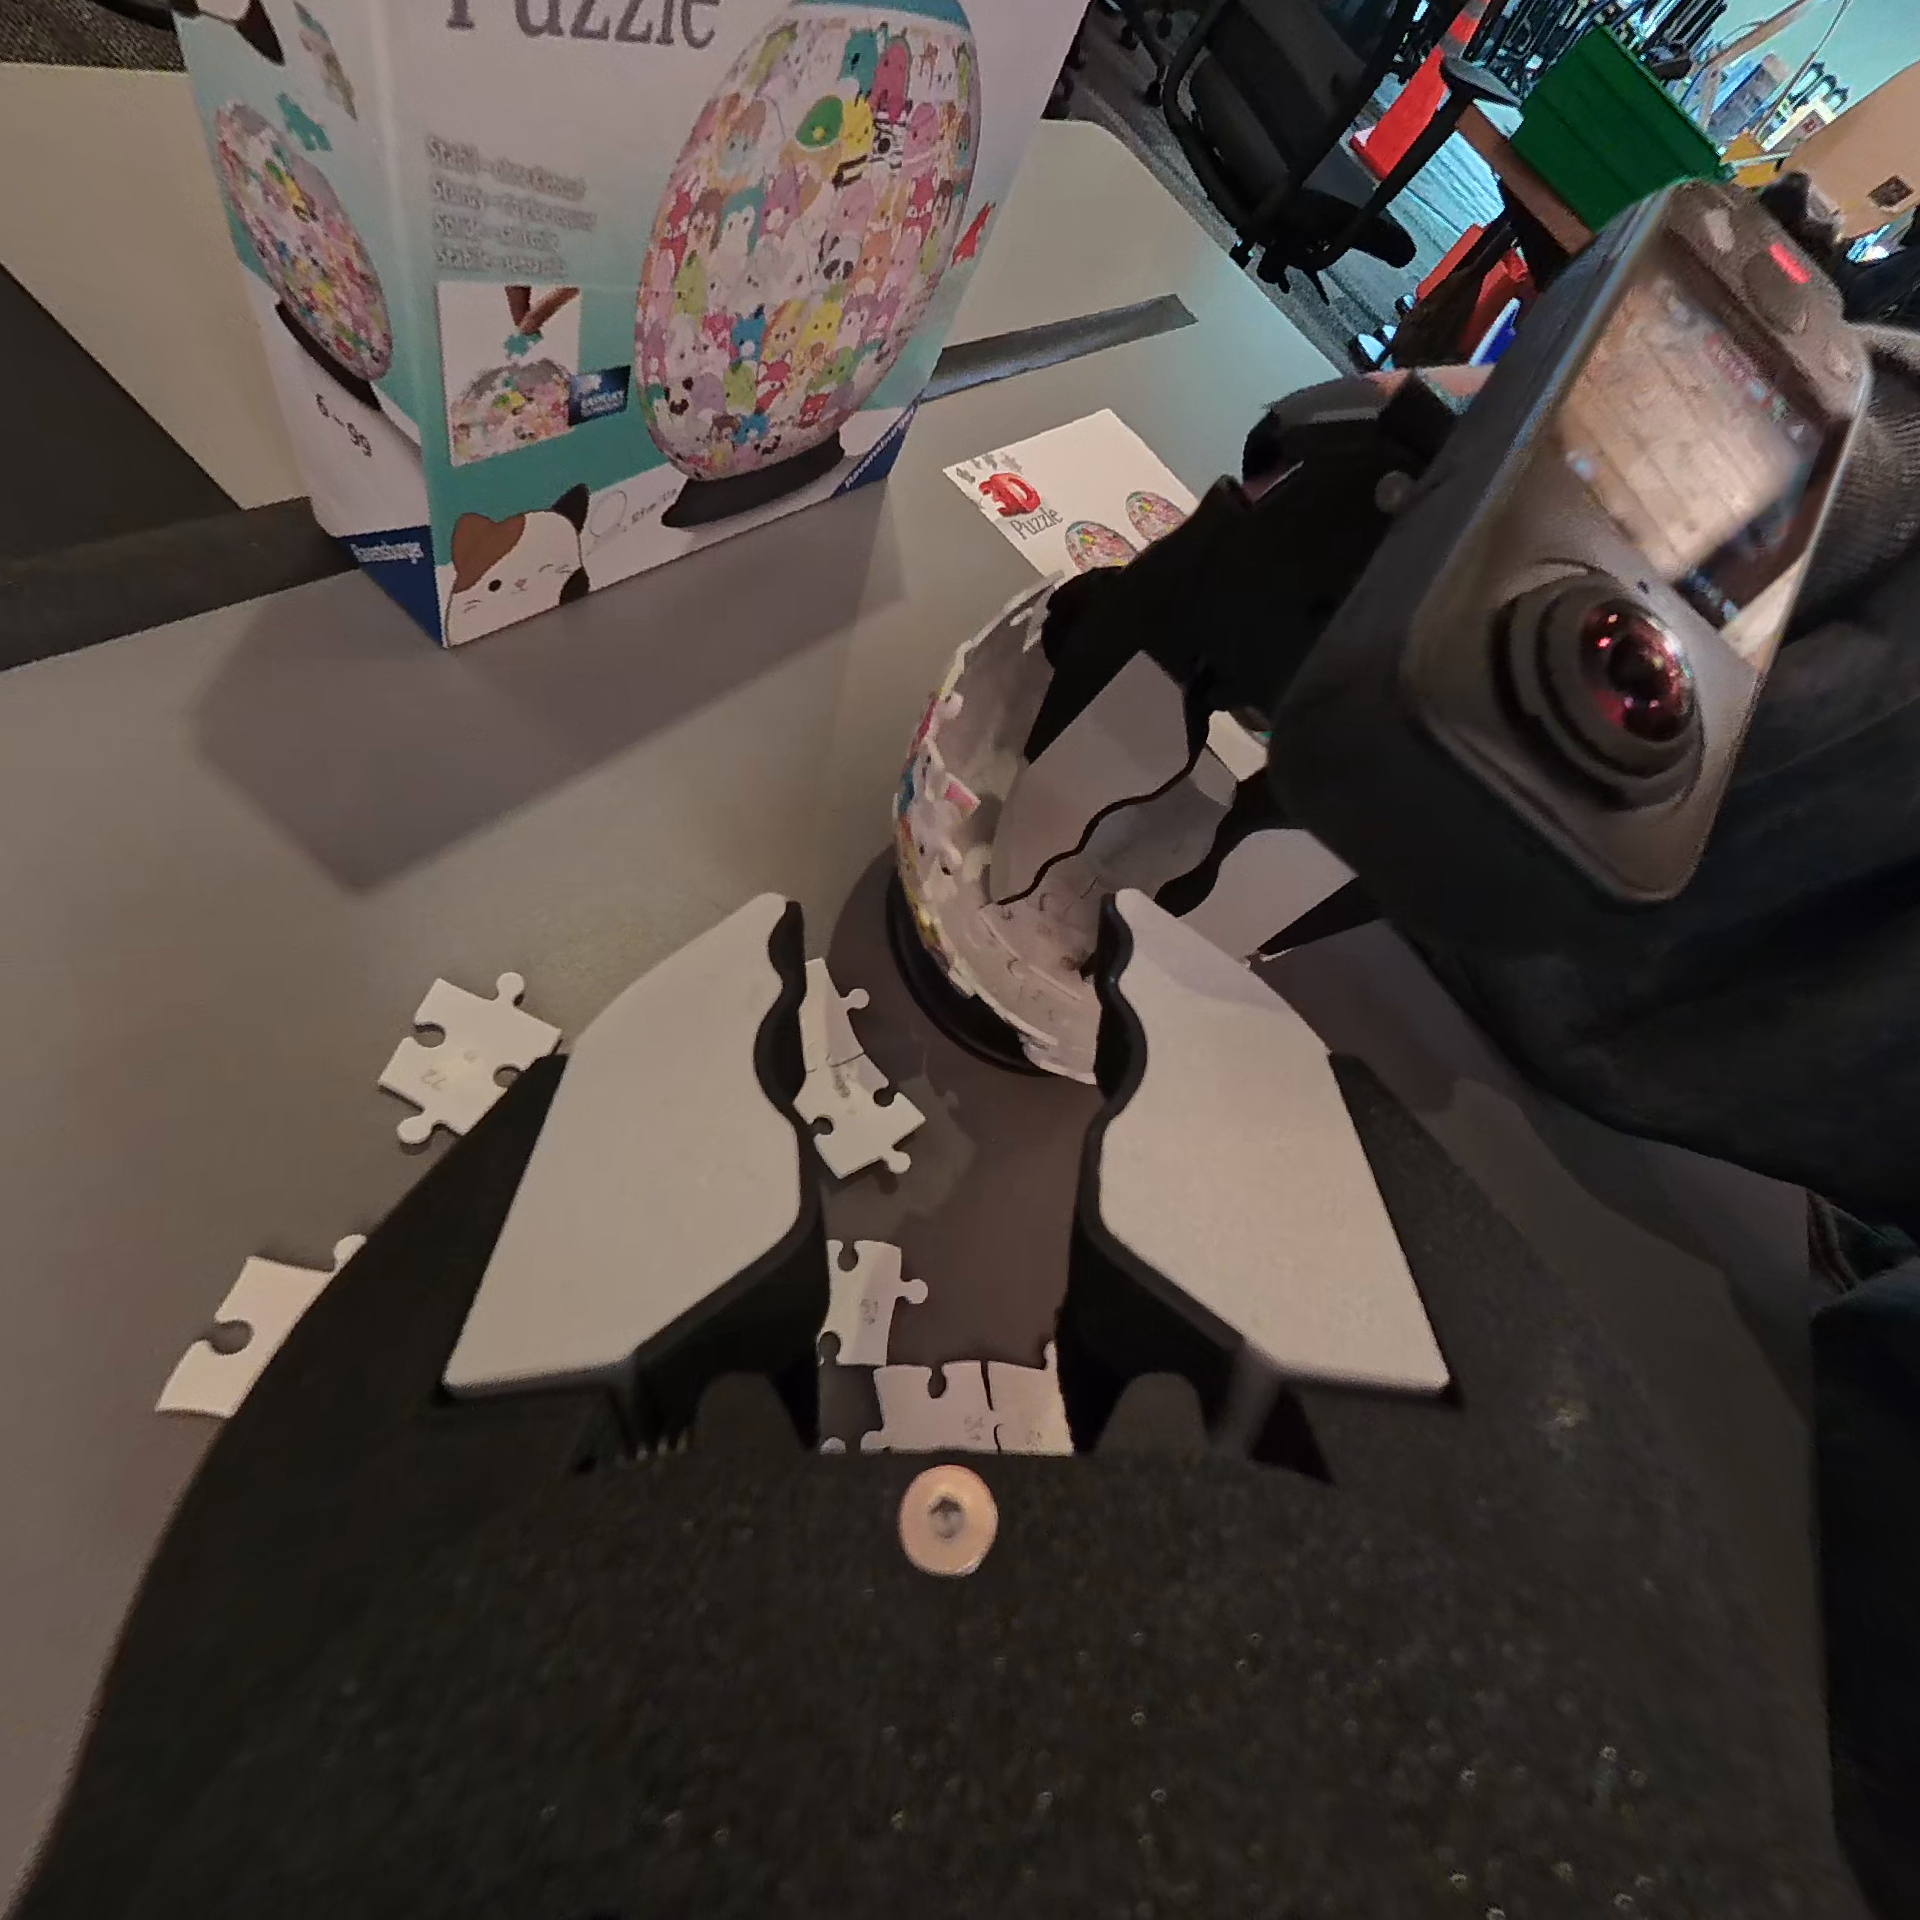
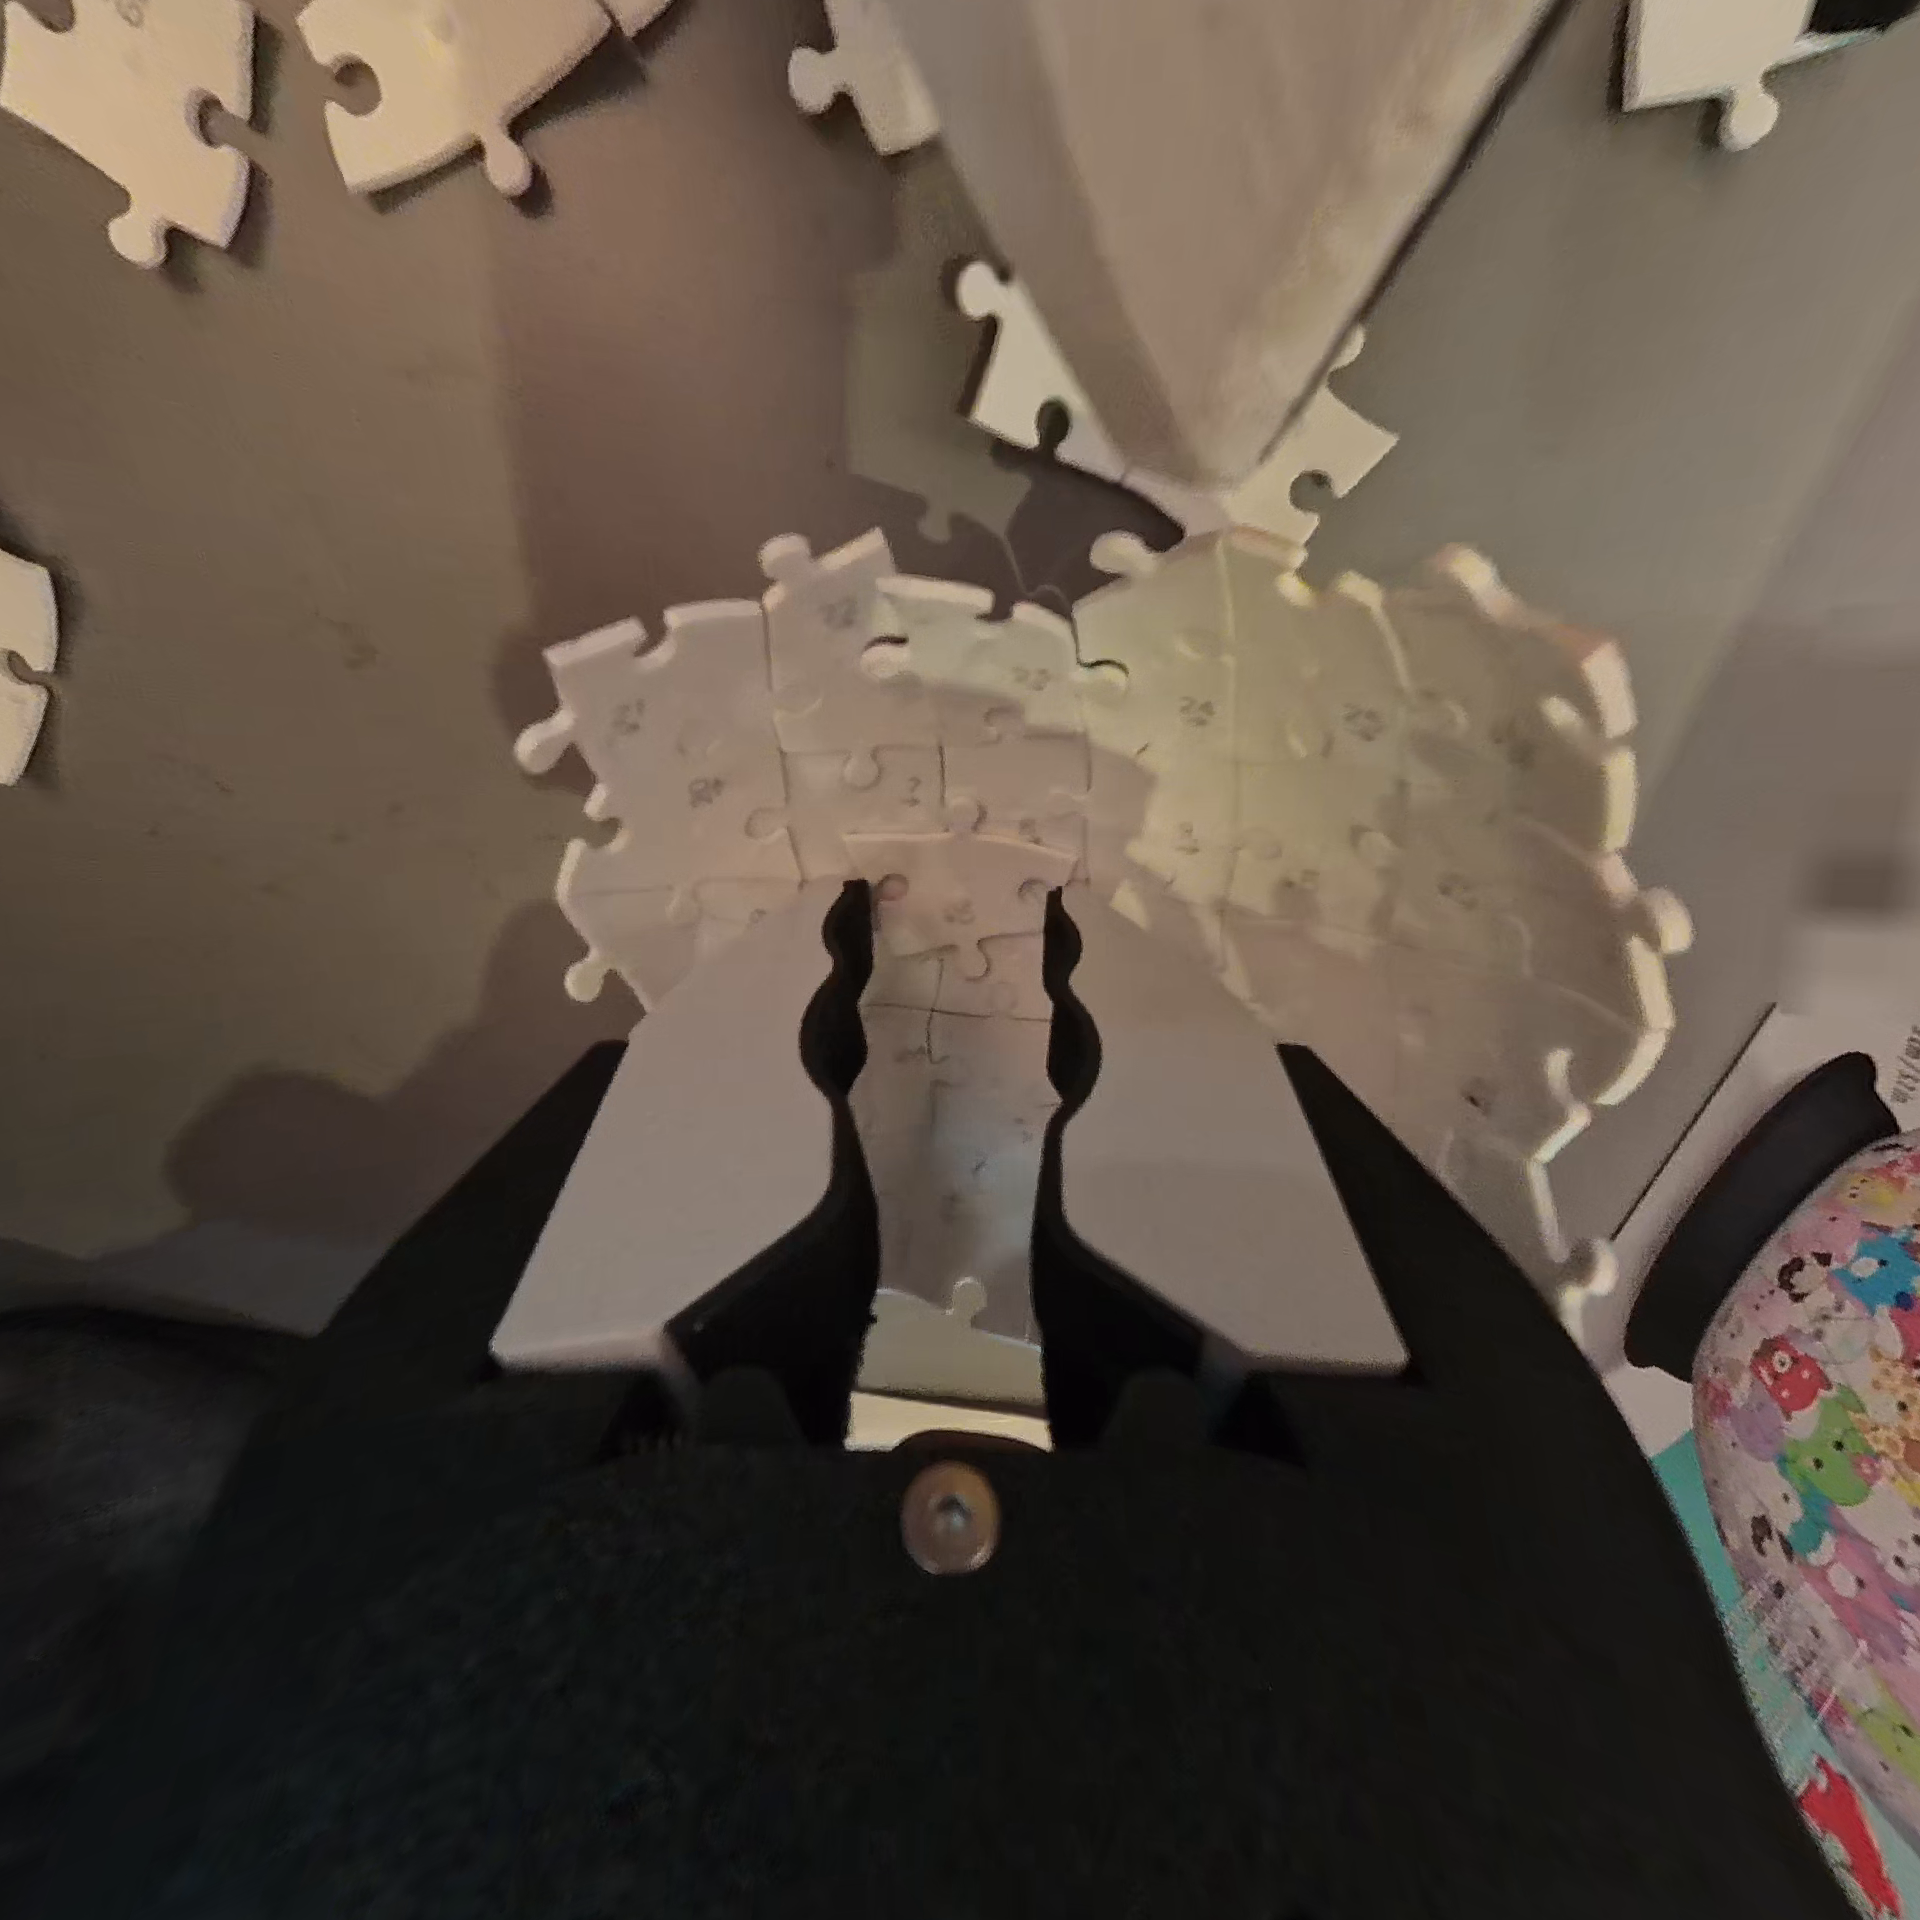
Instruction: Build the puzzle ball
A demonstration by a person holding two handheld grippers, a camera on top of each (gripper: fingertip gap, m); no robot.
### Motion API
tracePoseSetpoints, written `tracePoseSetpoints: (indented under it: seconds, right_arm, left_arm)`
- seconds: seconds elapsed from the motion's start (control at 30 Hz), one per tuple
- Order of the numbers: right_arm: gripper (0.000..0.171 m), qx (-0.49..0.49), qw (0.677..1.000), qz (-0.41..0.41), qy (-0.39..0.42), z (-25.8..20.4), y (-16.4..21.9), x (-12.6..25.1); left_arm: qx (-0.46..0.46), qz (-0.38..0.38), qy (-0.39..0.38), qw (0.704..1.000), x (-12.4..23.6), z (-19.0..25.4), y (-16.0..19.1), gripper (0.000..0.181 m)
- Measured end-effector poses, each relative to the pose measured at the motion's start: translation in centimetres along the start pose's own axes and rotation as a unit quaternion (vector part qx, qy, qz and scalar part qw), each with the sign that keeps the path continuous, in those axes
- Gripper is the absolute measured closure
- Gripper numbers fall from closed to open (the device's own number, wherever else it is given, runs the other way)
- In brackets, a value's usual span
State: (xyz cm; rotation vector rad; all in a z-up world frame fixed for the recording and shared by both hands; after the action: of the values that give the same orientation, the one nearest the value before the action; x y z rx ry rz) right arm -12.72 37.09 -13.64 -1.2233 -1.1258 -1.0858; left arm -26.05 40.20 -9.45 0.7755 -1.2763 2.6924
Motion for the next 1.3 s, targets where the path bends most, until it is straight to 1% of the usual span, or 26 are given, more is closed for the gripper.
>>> tracePoseSetpoints:
  seconds: [0.03, 0.07, 0.1, 0.13, 0.2, 0.33, 0.4, 0.53, 0.6, 0.67, 0.87, 0.93, 0.97, 1.3]
  right_arm:
    - [0.151, 0.002, 1.000, 0.001, 0.000, -0.1, 0.1, 0.0]
    - [0.170, 0.009, 1.000, -0.004, 0.001, -0.2, 0.2, 0.0]
    - [0.170, 0.013, 1.000, -0.009, 0.010, -0.2, 0.4, -0.2]
    - [0.168, 0.013, 1.000, -0.007, 0.017, -0.1, 0.5, -0.3]
    - [0.158, 0.003, 1.000, 0.002, 0.011, -0.2, 0.6, -0.1]
    - [0.149, -0.013, 0.999, 0.019, 0.036, 0.4, 0.9, 1.1]
    - [0.142, -0.018, 0.998, 0.019, 0.062, 0.8, 0.8, 1.3]
    - [0.133, 0.013, 0.993, 0.005, 0.116, 1.0, 0.4, 1.0]
    - [0.132, 0.026, 0.992, -0.002, 0.122, 0.7, 0.4, 0.7]
    - [0.132, 0.027, 0.994, -0.005, 0.107, 0.4, 0.5, 0.2]
    - [0.130, 0.012, 0.998, -0.009, 0.068, 0.6, 0.5, 0.2]
    - [0.135, 0.023, 0.998, -0.020, 0.062, 0.7, 0.5, 0.2]
    - [0.138, 0.030, 0.997, -0.027, 0.063, 0.7, 0.5, 0.2]
    - [0.138, 0.045, 0.996, -0.027, 0.073, 0.5, 0.7, 0.2]
  left_arm:
    - [0.000, 0.000, 0.000, 1.000, 0.0, 0.0, 0.0, 0.128]
    - [-0.001, 0.000, -0.001, 1.000, 0.0, 0.0, 0.0, 0.128]
    - [-0.001, 0.000, 0.000, 1.000, 0.0, 0.0, 0.0, 0.128]
    - [-0.001, -0.001, 0.001, 1.000, -0.1, 0.1, 0.0, 0.128]
    - [-0.001, -0.003, 0.000, 1.000, -0.1, 0.1, 0.1, 0.128]
    - [0.000, -0.004, 0.000, 1.000, -0.2, 0.0, 0.1, 0.128]
    - [-0.001, -0.004, 0.000, 1.000, -0.2, 0.0, 0.1, 0.128]
    - [-0.001, -0.006, 0.000, 1.000, -0.3, 0.1, 0.2, 0.128]
    - [-0.002, -0.006, 0.000, 1.000, -0.3, 0.1, 0.2, 0.128]
    - [-0.001, -0.005, 0.001, 1.000, -0.2, 0.1, 0.1, 0.128]
    - [0.001, -0.007, 0.002, 1.000, -0.2, 0.0, 0.2, 0.128]
    - [0.000, -0.008, 0.001, 1.000, -0.3, 0.1, 0.2, 0.128]
    - [-0.001, -0.008, 0.001, 1.000, -0.3, 0.1, 0.2, 0.128]
    - [0.002, -0.005, 0.000, 1.000, -0.1, -0.1, 0.2, 0.128]
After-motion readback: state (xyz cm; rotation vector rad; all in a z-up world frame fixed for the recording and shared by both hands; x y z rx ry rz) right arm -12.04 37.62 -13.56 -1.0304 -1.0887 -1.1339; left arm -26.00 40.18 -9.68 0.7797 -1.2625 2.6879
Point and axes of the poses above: each gripper's, where its closed fingertips meet, x back along the fingers, y out of its underside, z = x × y across the jaws, the point moved 7 cm from there along x, back along the fingers, and after that the axes turned 8 degrees about x, right-handed, at the moved point
